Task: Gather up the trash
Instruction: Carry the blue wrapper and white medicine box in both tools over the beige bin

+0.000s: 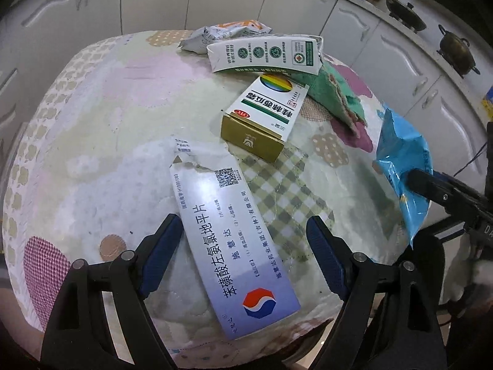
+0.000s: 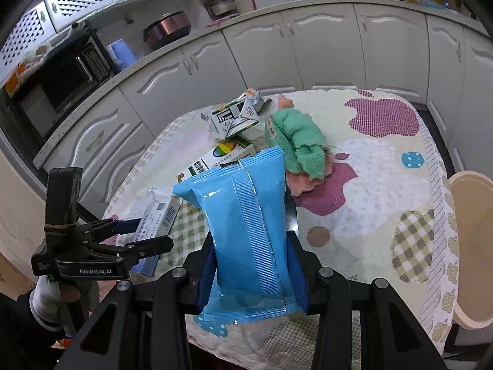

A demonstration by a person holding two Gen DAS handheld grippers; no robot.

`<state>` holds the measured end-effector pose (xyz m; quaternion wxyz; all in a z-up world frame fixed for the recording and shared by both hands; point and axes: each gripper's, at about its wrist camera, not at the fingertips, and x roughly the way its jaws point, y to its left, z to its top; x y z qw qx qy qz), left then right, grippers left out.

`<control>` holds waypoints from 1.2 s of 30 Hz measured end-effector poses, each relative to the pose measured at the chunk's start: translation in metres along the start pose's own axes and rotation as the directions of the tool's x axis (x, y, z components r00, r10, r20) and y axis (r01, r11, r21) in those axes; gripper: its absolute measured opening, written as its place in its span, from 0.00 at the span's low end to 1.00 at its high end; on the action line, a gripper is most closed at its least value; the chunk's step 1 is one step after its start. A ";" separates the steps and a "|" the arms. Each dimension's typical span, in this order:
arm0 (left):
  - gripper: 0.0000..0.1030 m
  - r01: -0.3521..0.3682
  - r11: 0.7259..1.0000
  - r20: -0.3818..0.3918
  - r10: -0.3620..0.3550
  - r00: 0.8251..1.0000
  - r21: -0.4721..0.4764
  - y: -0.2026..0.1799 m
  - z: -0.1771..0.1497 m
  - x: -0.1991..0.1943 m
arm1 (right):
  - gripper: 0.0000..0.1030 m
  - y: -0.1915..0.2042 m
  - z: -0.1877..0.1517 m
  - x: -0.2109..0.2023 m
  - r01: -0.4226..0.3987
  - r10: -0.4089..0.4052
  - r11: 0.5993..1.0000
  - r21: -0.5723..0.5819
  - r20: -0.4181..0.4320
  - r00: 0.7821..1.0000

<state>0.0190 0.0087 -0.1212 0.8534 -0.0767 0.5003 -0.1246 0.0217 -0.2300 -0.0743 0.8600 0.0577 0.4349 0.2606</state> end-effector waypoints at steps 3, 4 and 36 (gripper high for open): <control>0.53 -0.032 1.000 0.004 0.032 0.999 0.000 0.002 0.000 -0.002 | 0.40 0.003 0.001 -0.001 -0.006 0.006 1.000 -0.009 0.006 1.000; 0.51 -0.027 1.000 0.007 0.027 1.000 -0.013 0.006 0.000 -0.003 | 0.40 0.004 0.001 -0.002 -0.006 0.006 1.000 -0.013 0.009 1.000; 0.41 0.157 0.948 0.139 -0.201 0.970 0.276 -0.148 0.054 -0.031 | 0.40 -0.079 -0.007 -0.105 0.187 -0.218 0.967 0.174 0.184 0.958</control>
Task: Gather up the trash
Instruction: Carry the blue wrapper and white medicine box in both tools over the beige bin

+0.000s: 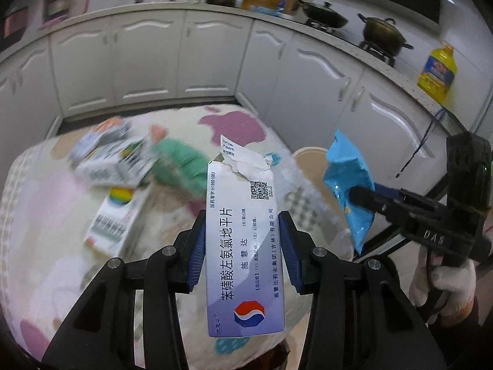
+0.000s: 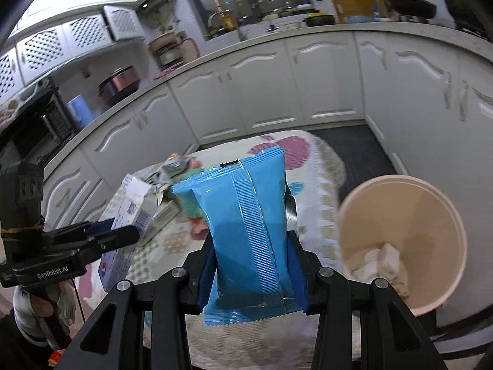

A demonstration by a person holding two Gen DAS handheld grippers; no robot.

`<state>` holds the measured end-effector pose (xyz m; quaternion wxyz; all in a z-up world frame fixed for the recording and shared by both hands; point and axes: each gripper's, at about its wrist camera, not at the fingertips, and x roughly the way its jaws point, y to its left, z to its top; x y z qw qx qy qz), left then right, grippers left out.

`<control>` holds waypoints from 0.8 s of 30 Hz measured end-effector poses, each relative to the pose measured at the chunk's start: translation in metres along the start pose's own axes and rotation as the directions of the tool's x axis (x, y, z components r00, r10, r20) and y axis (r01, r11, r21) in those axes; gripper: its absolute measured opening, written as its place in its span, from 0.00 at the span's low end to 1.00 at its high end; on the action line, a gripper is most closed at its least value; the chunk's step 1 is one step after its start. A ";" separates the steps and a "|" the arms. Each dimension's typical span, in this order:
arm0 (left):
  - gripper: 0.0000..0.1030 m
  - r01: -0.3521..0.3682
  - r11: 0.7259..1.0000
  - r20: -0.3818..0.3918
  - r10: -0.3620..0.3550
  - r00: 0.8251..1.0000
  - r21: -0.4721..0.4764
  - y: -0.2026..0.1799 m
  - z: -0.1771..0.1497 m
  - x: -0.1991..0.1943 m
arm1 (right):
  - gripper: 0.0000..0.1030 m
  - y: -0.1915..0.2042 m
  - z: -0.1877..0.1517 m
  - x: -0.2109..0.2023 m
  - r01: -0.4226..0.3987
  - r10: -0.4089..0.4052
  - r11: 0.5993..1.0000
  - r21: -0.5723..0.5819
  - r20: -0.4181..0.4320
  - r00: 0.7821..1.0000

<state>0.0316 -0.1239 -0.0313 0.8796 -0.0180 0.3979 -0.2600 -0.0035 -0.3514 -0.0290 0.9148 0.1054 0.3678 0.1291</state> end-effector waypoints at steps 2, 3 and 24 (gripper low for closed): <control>0.41 0.003 1.000 0.014 -0.004 1.000 0.022 -0.013 0.009 0.007 | 0.40 -0.009 0.000 -0.005 0.019 -0.020 1.000 0.016 0.009 1.000; 0.41 0.005 1.000 0.016 -0.006 1.000 0.027 -0.016 0.012 0.009 | 0.40 -0.013 0.000 -0.008 0.029 -0.029 0.999 0.025 0.013 0.999; 0.41 0.133 0.988 -0.064 -0.128 0.990 0.076 -0.091 0.055 0.099 | 0.40 -0.098 -0.010 -0.026 0.176 -0.184 0.964 0.199 0.022 0.983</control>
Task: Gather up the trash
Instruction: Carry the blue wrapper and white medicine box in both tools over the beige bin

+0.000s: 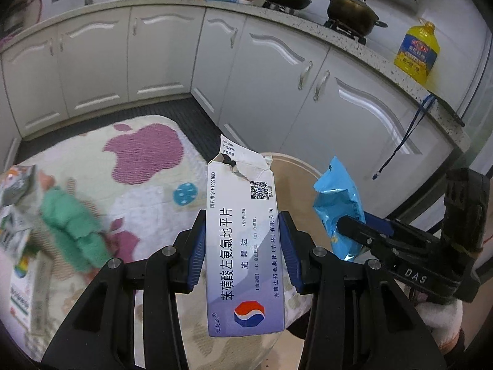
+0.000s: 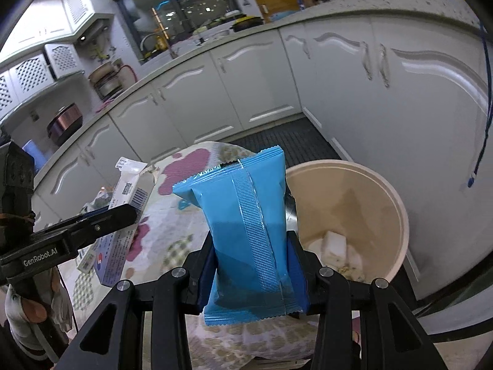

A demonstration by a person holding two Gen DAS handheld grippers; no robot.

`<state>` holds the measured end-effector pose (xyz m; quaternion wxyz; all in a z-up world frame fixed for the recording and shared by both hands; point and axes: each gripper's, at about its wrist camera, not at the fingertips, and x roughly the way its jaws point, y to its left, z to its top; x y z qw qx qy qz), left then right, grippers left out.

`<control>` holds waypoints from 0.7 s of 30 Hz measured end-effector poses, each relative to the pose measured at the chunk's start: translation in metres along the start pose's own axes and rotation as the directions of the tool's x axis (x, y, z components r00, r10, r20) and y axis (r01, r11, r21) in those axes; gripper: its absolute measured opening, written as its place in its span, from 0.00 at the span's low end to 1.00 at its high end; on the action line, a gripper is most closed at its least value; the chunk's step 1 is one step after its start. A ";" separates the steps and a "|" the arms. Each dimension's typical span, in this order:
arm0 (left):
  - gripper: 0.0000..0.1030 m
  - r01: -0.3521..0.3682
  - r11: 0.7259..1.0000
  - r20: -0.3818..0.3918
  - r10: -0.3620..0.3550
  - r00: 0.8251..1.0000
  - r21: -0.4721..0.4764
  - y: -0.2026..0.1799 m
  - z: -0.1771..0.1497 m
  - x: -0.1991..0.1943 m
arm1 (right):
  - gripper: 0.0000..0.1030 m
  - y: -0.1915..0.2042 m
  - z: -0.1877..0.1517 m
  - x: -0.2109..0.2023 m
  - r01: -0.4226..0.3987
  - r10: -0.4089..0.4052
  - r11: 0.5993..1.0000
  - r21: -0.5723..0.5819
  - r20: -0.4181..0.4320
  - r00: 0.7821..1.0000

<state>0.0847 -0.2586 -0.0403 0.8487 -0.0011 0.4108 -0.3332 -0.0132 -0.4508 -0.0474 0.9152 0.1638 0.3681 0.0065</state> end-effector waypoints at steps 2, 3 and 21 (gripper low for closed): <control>0.41 0.001 1.000 -0.009 -0.001 1.000 0.008 -0.006 0.003 0.011 | 0.40 -0.007 0.000 0.003 0.010 -0.010 1.000 0.012 -0.007 1.000; 0.41 0.004 1.000 -0.013 -0.004 1.000 0.012 -0.008 0.004 0.015 | 0.40 -0.010 0.001 0.005 0.014 -0.014 1.000 0.019 -0.009 1.000; 0.41 0.011 0.999 -0.069 -0.008 0.998 0.040 -0.035 0.019 0.071 | 0.40 -0.058 0.000 0.034 0.093 -0.086 0.990 0.106 -0.066 0.994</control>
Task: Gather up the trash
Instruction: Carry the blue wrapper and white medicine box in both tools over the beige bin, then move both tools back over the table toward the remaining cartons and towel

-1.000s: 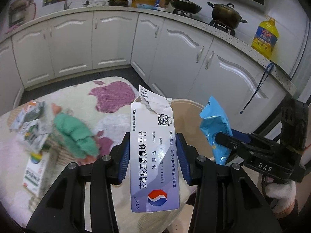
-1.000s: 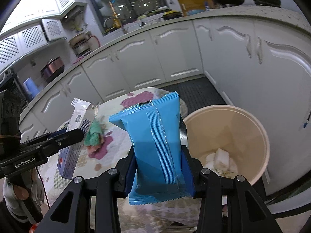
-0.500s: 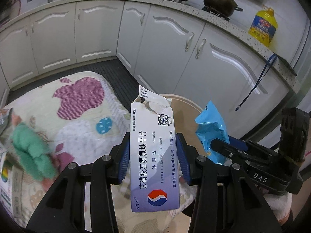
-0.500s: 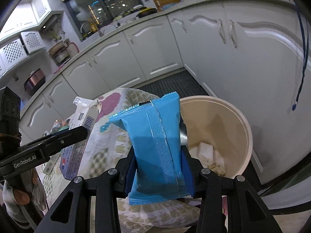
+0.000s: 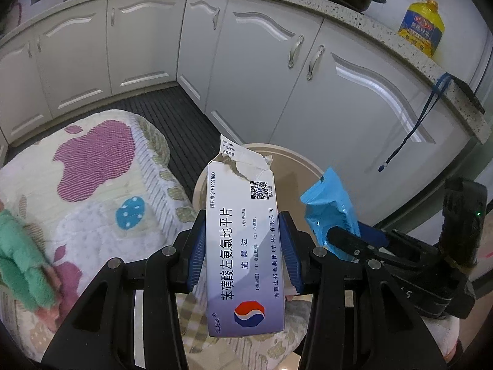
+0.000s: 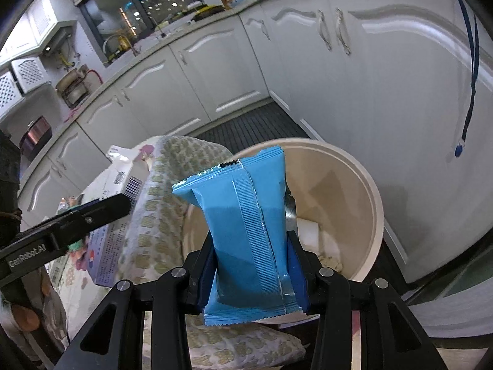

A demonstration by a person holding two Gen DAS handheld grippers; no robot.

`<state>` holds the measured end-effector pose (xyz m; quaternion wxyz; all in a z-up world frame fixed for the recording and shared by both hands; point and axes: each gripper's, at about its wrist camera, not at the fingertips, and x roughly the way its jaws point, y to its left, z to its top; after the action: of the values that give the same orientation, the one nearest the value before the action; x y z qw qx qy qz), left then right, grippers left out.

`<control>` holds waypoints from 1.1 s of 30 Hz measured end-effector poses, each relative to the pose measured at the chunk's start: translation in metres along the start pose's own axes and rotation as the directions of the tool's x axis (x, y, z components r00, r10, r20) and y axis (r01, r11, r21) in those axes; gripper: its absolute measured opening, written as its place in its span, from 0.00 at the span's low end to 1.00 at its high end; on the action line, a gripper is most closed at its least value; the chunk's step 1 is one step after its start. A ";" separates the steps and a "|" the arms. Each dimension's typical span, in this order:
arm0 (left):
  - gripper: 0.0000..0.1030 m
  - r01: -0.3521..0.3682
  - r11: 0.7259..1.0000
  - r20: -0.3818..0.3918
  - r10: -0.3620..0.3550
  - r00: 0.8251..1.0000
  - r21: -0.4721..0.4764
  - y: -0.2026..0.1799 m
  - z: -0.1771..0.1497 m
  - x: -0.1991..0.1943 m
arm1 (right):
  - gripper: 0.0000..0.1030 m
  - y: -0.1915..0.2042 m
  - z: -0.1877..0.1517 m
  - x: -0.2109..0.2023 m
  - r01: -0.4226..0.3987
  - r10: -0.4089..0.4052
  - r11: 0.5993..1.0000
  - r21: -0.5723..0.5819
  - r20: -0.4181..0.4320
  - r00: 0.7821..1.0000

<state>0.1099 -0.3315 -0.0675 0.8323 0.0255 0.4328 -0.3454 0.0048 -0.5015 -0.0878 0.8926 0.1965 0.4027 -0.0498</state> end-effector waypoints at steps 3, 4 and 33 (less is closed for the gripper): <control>0.41 0.014 1.000 -0.007 -0.014 1.000 -0.004 -0.003 0.004 0.007 | 0.40 -0.005 -0.001 0.003 0.008 -0.007 1.000 0.012 -0.007 1.000; 0.41 0.012 1.000 -0.010 -0.012 1.000 -0.003 -0.004 0.006 0.010 | 0.40 -0.006 -0.001 0.004 0.010 -0.010 1.000 0.014 -0.008 1.000; 0.70 0.108 0.994 0.005 -0.107 0.994 -0.020 -0.003 0.010 0.015 | 0.62 -0.010 0.001 0.014 0.080 -0.080 0.996 0.042 0.001 0.997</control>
<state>0.1206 -0.3453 -0.0717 0.8135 -0.0070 0.4354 -0.3854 0.0122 -0.5103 -0.1003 0.8863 0.1986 0.4077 -0.0943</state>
